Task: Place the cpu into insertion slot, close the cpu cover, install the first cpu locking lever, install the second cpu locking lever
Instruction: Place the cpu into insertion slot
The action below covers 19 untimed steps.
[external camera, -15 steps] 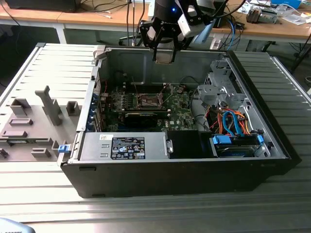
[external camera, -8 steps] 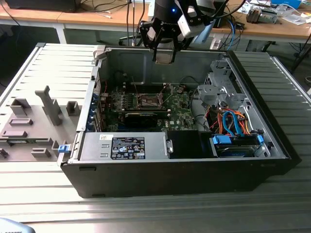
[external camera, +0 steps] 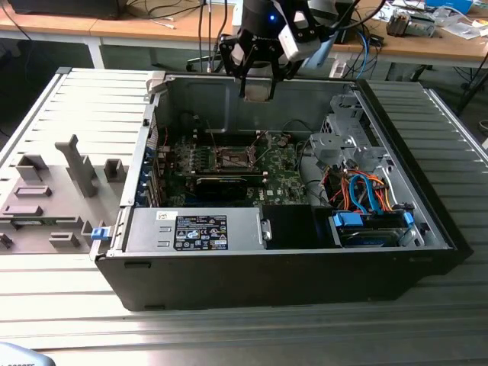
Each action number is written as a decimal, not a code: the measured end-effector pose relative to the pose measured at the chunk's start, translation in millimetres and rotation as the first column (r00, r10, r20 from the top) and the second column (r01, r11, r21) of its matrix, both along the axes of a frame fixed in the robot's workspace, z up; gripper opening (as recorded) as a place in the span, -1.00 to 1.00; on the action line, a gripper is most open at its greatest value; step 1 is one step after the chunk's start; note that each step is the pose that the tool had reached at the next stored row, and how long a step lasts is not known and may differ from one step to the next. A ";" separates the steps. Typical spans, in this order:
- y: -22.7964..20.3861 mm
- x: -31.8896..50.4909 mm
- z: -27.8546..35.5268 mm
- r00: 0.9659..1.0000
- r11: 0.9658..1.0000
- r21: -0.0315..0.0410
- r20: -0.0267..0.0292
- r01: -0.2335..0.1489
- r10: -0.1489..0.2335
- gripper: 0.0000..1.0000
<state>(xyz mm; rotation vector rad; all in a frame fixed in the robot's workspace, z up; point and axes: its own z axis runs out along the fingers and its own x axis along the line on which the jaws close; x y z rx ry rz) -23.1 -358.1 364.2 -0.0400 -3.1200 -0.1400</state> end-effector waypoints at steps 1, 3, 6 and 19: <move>0.0 0.0 -0.8 1.000 1.000 0.000 0.000 0.000 0.000 0.08; 0.0 0.0 -1.2 1.000 1.000 0.000 0.000 0.000 0.000 0.08; 0.0 0.0 -2.1 1.000 1.000 0.000 0.000 0.000 0.000 0.08; 0.0 0.0 -6.0 1.000 1.000 0.000 0.000 0.000 0.000 0.08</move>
